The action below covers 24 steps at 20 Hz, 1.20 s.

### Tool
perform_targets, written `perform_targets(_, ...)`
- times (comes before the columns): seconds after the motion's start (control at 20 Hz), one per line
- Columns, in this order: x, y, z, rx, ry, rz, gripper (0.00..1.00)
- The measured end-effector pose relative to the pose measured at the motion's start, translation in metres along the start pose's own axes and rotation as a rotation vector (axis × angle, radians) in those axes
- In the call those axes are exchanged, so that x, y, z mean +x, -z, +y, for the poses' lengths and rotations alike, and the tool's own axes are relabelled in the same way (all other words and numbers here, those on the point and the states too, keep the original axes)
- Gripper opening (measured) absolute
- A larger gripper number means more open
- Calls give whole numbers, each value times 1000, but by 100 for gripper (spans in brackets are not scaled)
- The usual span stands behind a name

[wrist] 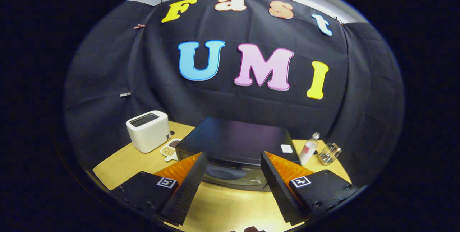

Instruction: Open the toaster oven, put the food inside, and close the toaster oven door.

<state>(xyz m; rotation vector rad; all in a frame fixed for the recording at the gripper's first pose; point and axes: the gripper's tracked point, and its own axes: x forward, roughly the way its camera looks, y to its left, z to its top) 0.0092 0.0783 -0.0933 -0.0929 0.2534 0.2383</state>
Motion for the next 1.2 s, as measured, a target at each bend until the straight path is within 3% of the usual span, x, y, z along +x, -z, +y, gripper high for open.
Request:
perform_targets(0.4, -74, -47, -92, 101, 159, -132, 99)
perform_targets(0.55, -89, -42, -110, 135, 199, -102, 99)
perform_targets(1.2, -86, -35, -118, 187, 188, -83, 99)
